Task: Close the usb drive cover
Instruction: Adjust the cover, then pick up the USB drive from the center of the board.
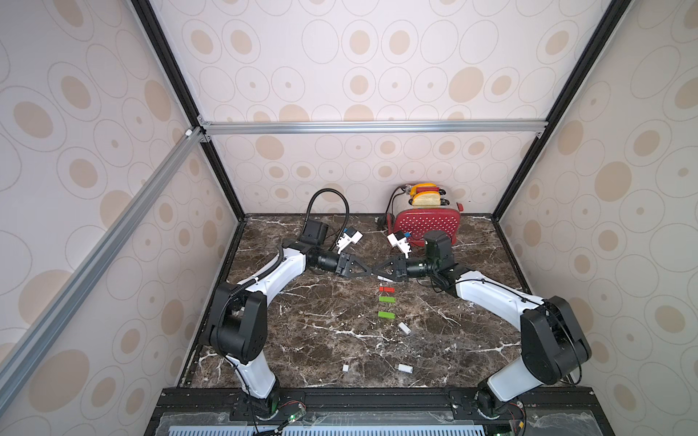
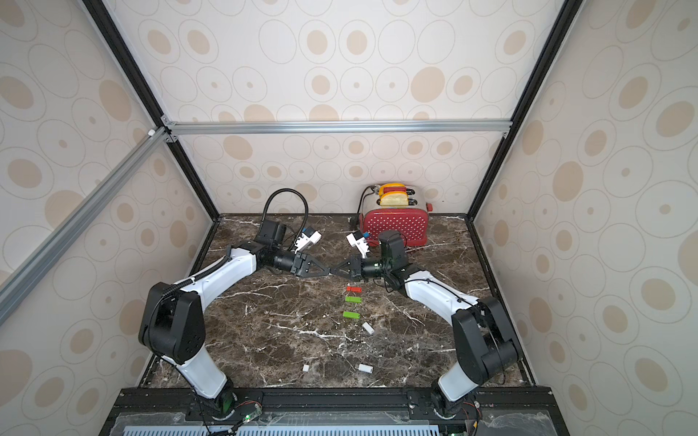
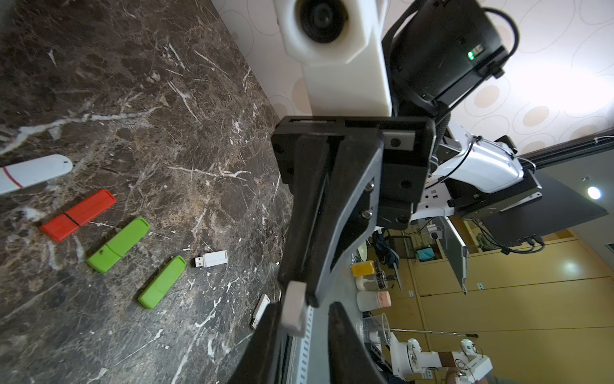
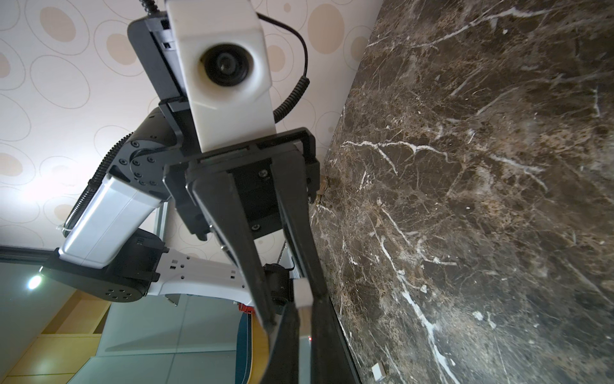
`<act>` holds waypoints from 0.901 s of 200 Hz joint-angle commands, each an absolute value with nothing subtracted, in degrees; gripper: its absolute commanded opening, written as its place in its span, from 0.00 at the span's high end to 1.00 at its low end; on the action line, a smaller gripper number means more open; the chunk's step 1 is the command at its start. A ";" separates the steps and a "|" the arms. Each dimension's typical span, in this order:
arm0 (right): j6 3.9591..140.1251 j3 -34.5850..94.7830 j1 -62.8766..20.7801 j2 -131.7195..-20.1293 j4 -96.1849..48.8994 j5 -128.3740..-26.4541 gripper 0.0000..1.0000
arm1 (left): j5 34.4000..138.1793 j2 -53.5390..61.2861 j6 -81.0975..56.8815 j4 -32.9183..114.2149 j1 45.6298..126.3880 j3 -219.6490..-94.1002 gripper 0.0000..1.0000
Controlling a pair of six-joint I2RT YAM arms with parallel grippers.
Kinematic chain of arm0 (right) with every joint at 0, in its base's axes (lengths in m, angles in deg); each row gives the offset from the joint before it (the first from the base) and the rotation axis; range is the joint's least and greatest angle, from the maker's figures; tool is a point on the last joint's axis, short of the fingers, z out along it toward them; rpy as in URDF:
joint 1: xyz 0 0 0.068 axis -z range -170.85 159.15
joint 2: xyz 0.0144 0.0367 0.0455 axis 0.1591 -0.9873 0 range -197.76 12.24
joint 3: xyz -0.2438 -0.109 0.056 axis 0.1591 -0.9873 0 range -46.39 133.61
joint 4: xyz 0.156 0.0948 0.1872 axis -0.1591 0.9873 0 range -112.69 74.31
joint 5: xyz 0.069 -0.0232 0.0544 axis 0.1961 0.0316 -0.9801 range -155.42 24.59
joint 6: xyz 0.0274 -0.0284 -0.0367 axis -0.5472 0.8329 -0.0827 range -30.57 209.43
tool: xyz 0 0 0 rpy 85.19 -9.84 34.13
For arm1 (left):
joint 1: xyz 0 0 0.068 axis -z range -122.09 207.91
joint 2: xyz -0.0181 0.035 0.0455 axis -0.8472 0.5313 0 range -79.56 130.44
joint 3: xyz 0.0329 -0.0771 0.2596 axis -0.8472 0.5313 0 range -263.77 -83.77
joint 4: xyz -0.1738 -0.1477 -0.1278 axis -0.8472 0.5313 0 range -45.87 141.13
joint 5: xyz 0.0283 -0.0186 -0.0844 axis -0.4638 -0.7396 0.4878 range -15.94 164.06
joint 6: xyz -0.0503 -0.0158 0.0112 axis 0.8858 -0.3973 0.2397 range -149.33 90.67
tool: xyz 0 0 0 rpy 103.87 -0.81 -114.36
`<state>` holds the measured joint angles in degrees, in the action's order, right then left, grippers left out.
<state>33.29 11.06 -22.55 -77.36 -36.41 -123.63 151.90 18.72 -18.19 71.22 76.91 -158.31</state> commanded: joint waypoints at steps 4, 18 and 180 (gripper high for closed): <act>33.95 10.77 -22.78 -77.32 -36.75 -123.34 0.95 | 153.98 18.53 -18.87 70.76 76.58 -160.32 0.80; 33.64 10.65 -22.89 -77.35 -37.08 -123.32 0.95 | 153.96 18.58 -18.83 70.76 76.63 -160.25 0.83; 73.10 14.20 -19.41 -65.35 10.81 -106.62 0.46 | 154.91 16.20 -18.46 78.62 72.47 -154.04 1.00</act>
<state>53.92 12.59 -19.36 -69.01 -11.97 -117.95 152.63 17.76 -16.51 71.57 74.36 -153.79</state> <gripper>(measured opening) 0.525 0.091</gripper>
